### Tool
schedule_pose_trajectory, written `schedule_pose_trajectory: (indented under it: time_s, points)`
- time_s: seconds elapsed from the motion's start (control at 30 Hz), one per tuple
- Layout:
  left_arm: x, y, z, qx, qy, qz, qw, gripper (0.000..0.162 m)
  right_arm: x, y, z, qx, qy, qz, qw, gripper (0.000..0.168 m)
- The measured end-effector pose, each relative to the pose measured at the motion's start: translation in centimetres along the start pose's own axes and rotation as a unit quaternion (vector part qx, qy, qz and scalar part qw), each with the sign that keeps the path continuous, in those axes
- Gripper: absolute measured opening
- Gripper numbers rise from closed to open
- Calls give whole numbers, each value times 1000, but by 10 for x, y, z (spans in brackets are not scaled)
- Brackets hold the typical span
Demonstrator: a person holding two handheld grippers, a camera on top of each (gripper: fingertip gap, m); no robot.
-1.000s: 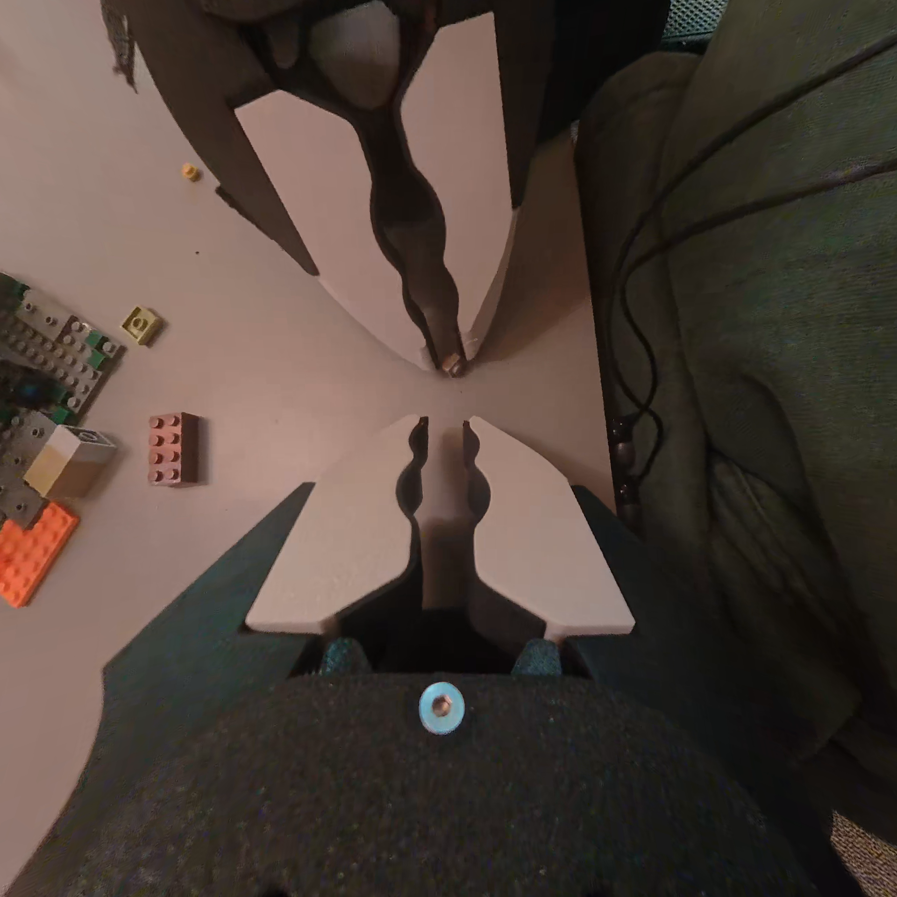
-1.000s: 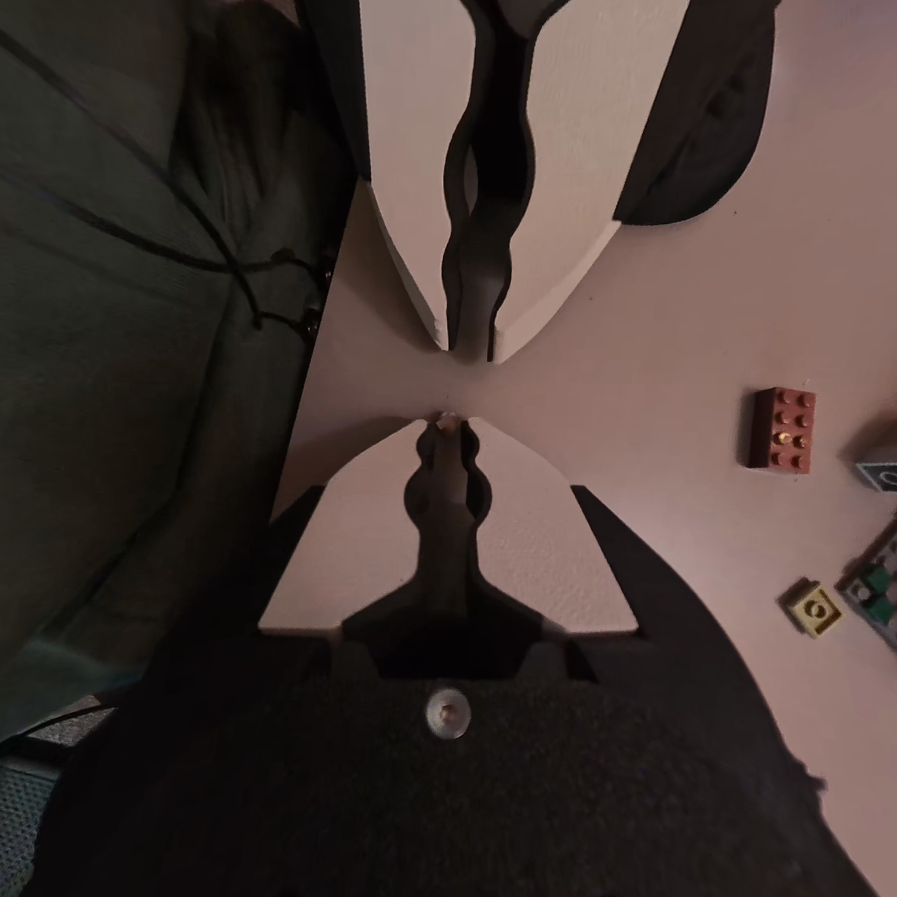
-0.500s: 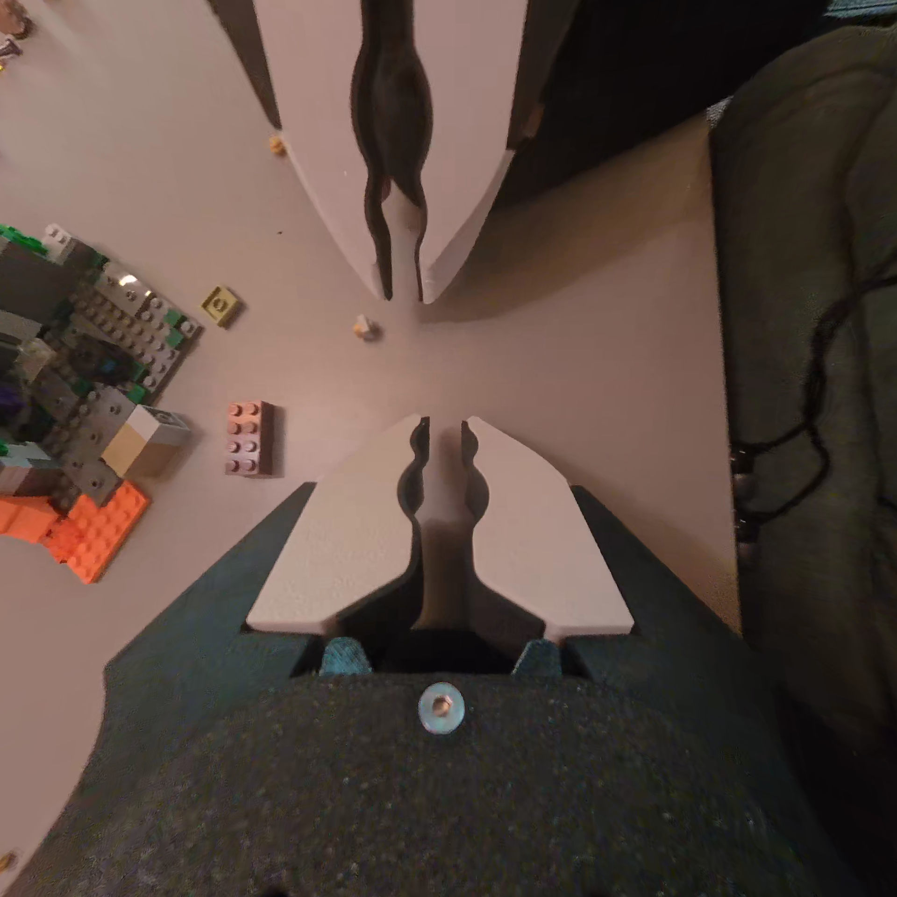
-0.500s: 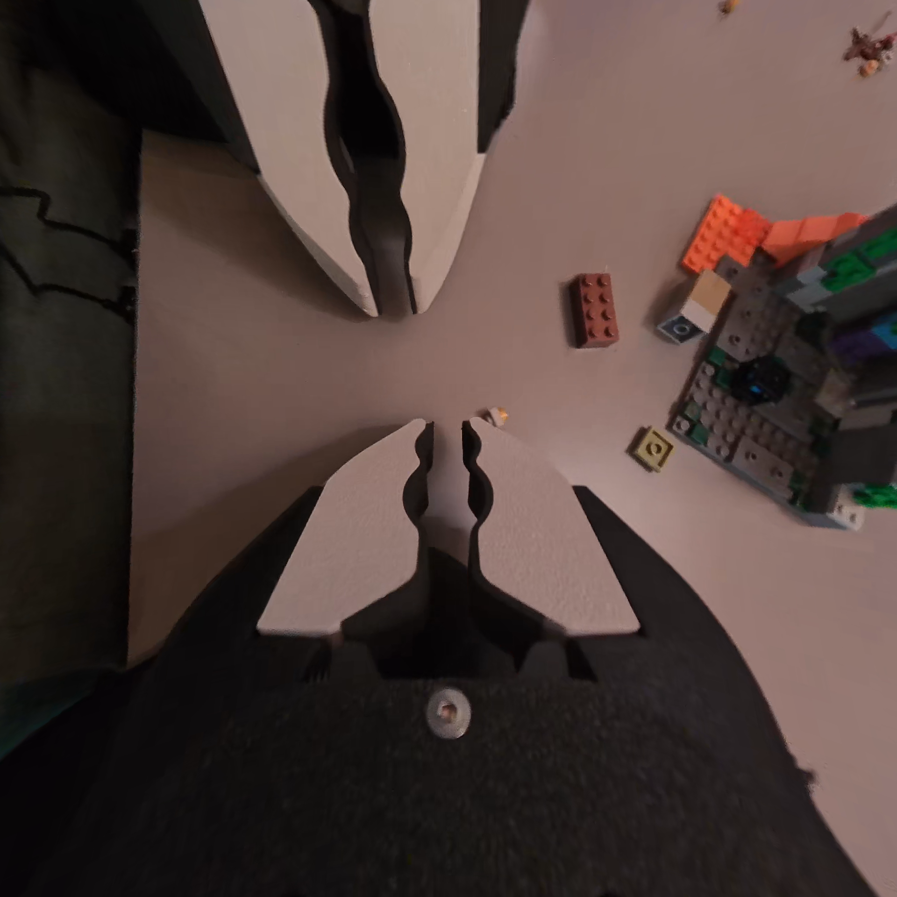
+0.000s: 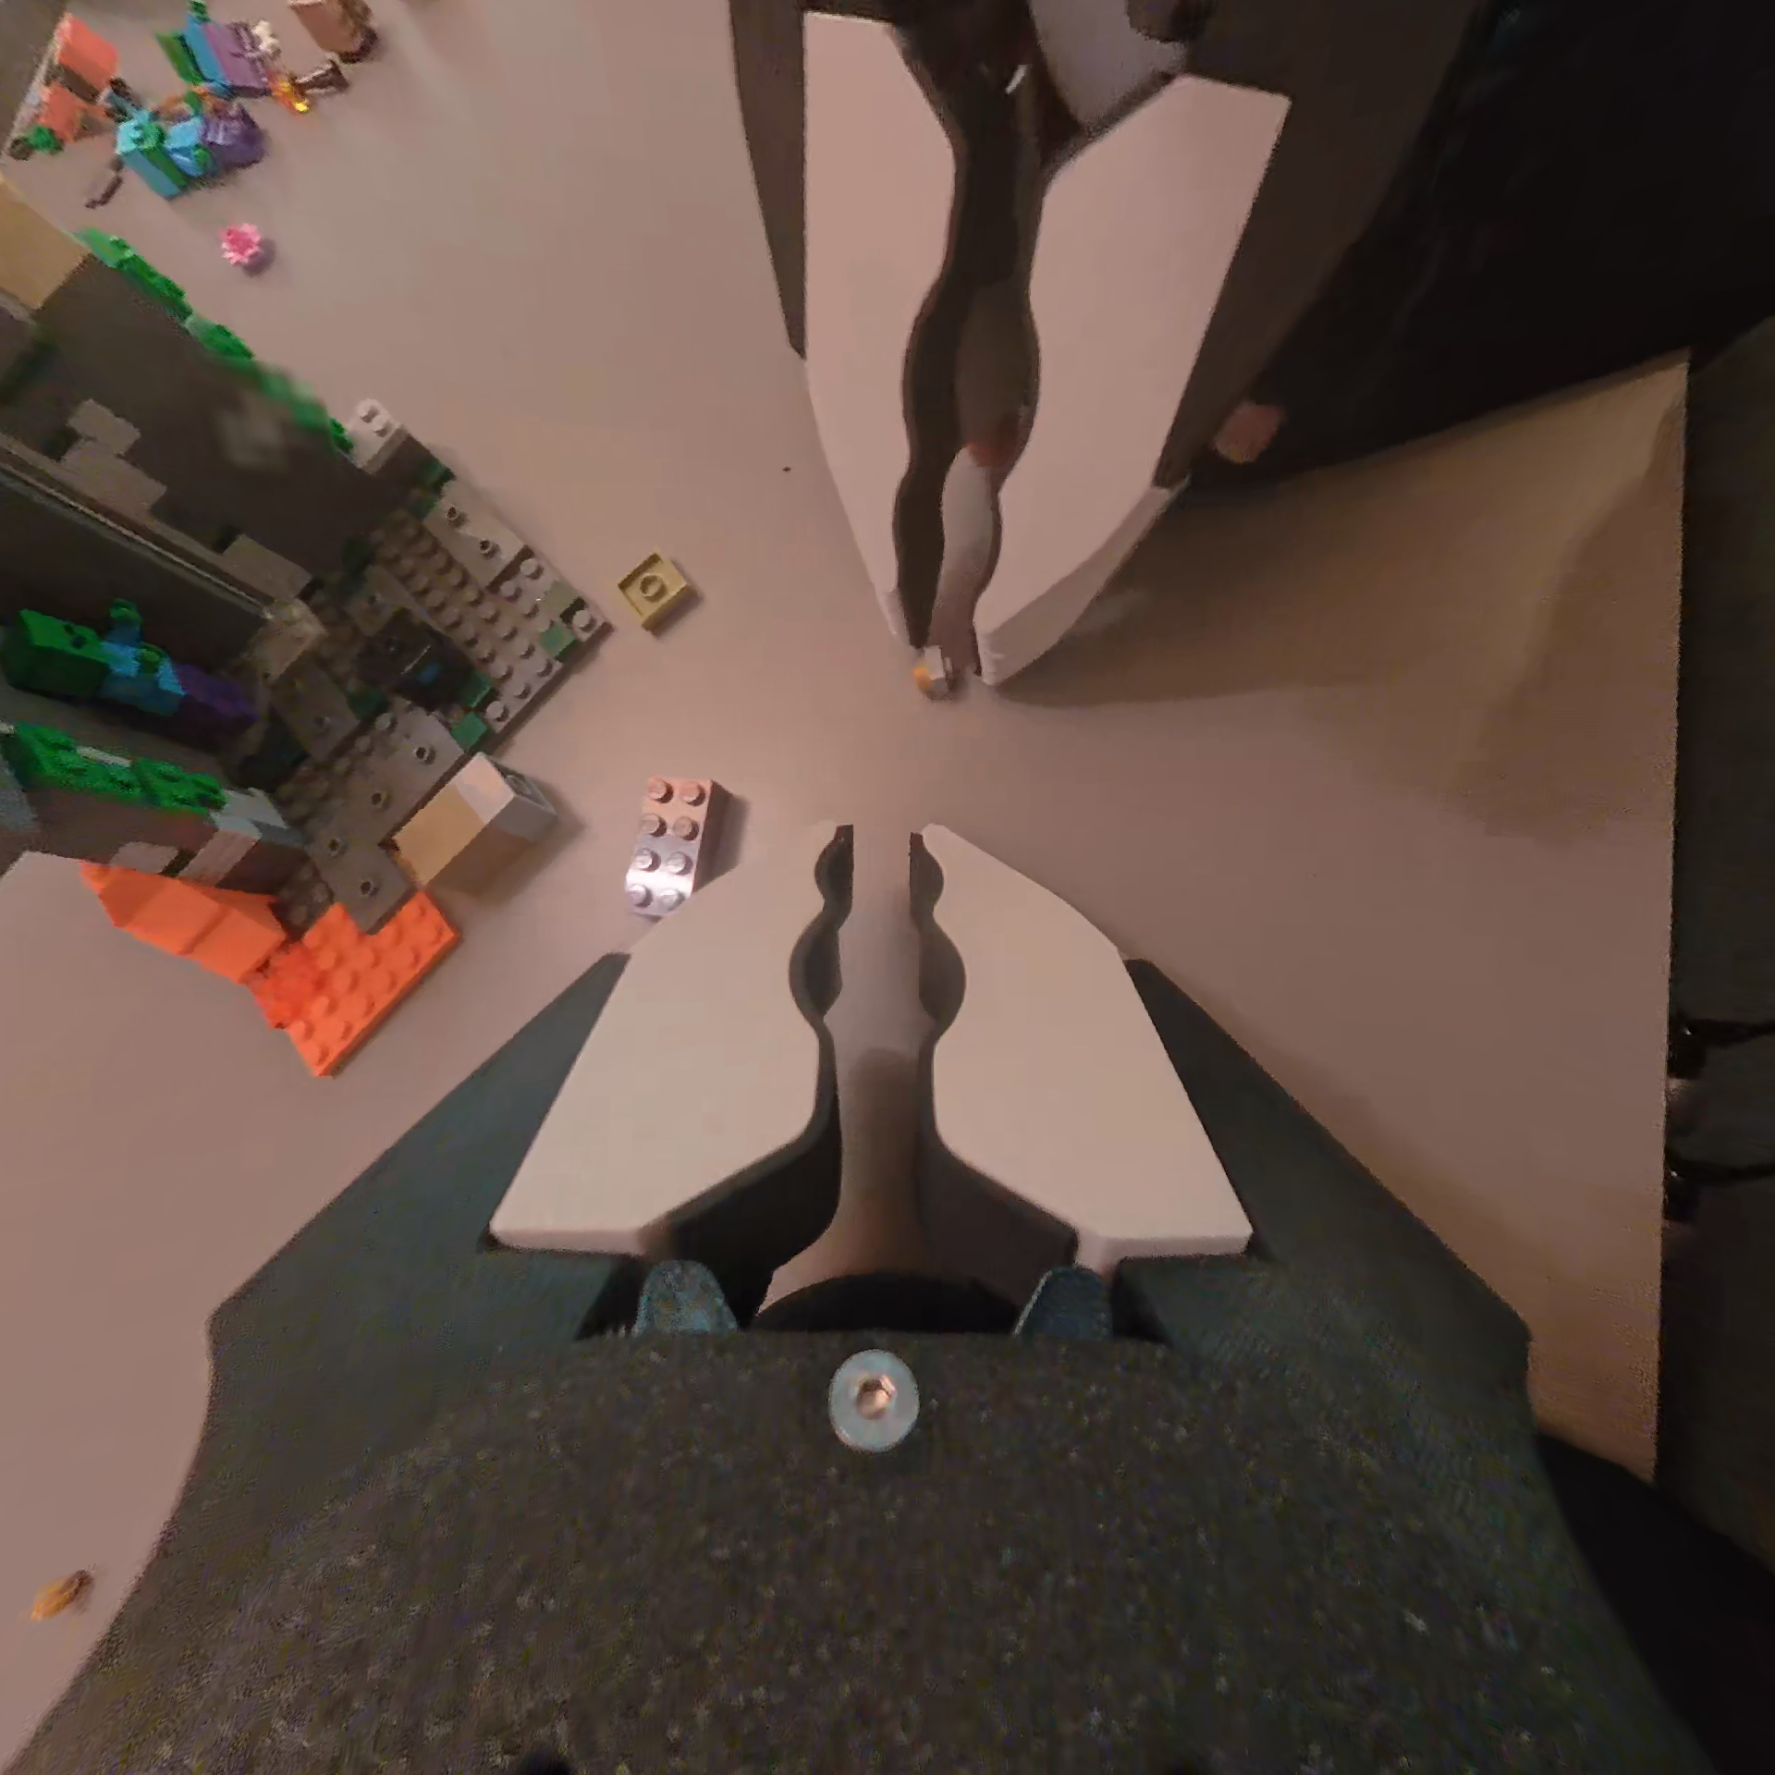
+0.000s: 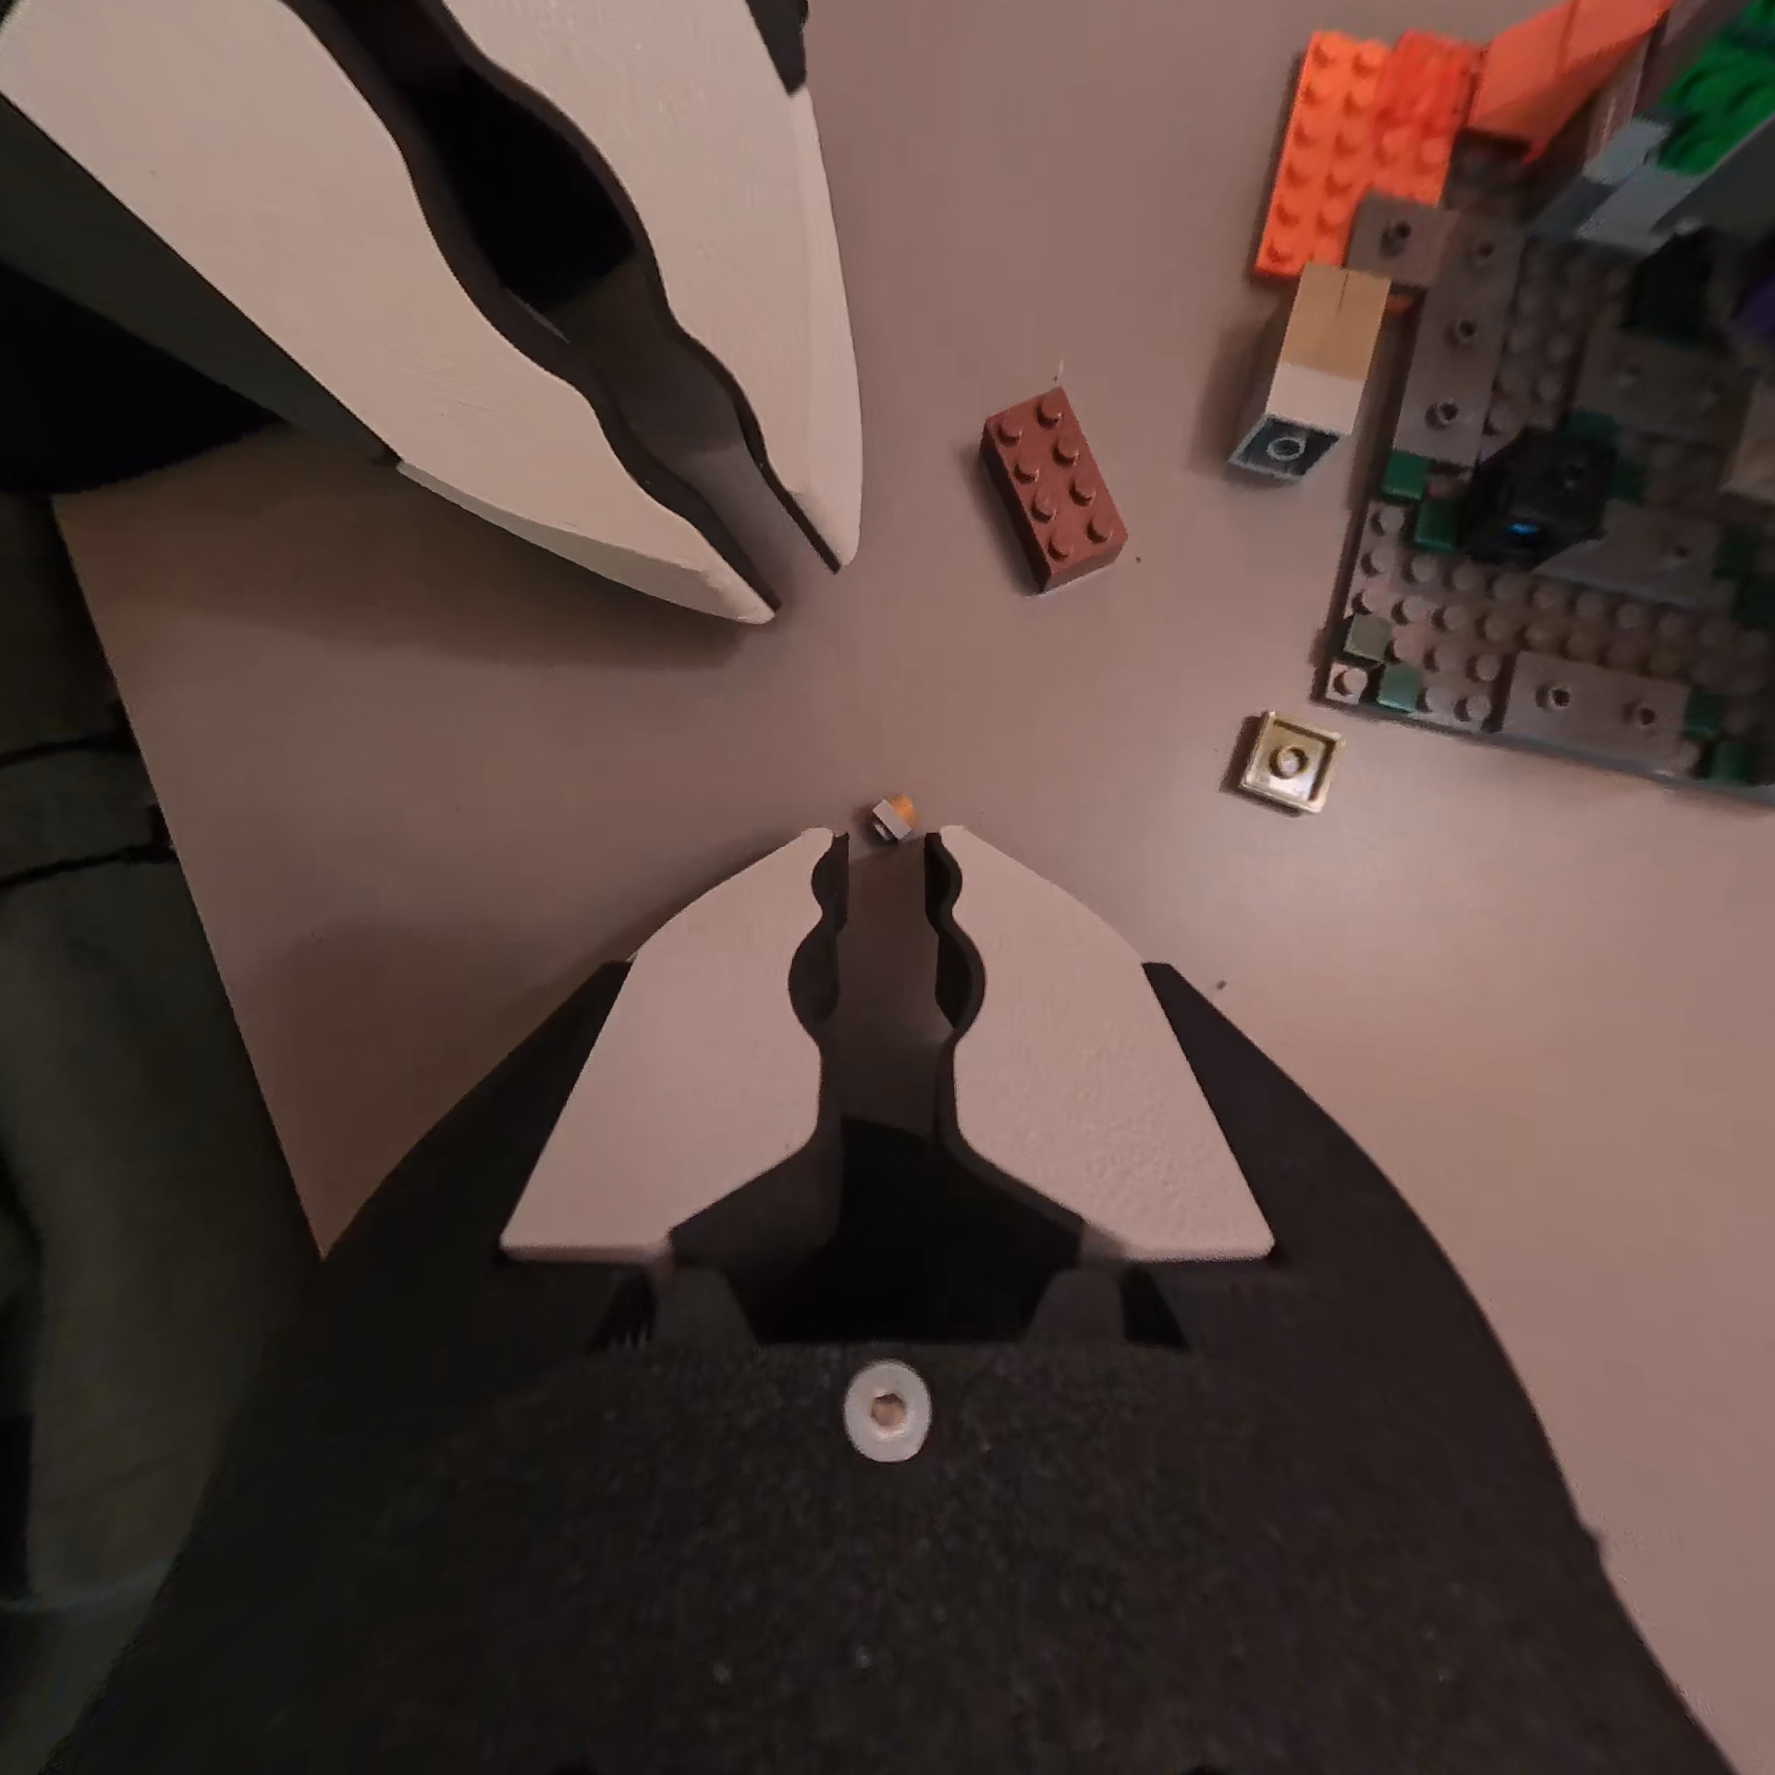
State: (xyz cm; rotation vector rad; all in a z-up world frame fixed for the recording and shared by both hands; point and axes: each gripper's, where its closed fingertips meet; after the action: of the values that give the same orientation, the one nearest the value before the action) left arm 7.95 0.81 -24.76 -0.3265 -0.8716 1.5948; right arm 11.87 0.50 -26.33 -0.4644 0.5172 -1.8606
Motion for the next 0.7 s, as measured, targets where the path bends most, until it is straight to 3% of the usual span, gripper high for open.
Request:
schedule_pose_trajectory:
  time_s: [0.2, 0.47, 0.7]
  points:
    - [4, 0, 0, -7, -2, 4, 1000, 10, 4, -4, -5, 17, -3, -1, 1000, 13]
    - [3, -1, 5, -22, -3, 0, 1000, 10, 13, -10, -7, 40, -83, 133, 987, 15]
    - [2, -2, 11, -42, 2, 10, 999, 9, 17, -14, 0, -18, -116, 203, 972, 18]
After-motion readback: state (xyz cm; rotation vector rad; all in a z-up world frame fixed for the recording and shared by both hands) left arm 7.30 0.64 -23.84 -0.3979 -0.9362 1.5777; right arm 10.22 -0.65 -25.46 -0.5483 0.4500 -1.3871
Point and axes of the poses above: each gripper's, where its closed fingertips meet, z back along the fingers, y out of its underside, x = y × z across the jaws, and after that the axes turned 4 degrees about -y, right-handed
